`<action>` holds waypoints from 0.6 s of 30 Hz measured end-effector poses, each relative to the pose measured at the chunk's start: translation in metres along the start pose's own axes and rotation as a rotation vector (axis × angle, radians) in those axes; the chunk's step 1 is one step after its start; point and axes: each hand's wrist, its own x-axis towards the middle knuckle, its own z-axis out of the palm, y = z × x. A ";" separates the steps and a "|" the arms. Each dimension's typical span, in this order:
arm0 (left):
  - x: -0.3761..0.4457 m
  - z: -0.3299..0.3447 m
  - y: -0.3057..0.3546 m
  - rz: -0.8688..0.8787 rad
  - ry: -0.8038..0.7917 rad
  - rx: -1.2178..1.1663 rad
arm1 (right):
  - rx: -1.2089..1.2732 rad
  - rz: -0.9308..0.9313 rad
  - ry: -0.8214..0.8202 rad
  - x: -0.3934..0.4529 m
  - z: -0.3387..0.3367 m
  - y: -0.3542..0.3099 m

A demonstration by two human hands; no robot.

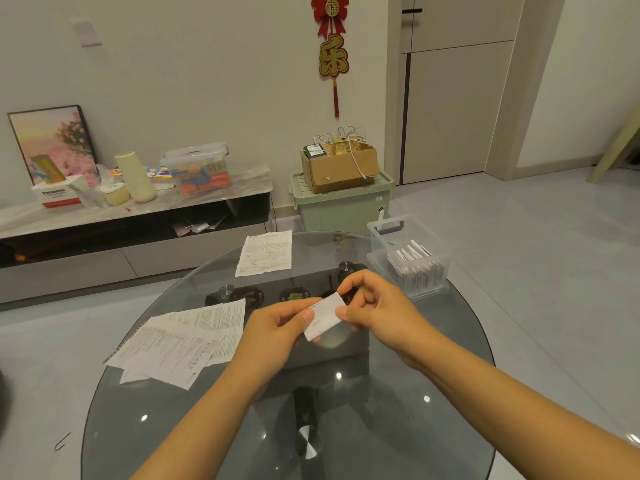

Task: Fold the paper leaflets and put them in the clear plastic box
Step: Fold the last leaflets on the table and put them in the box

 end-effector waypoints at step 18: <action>0.089 0.047 0.062 -0.128 -0.166 -0.148 | -0.880 -0.750 0.603 0.033 -0.052 0.025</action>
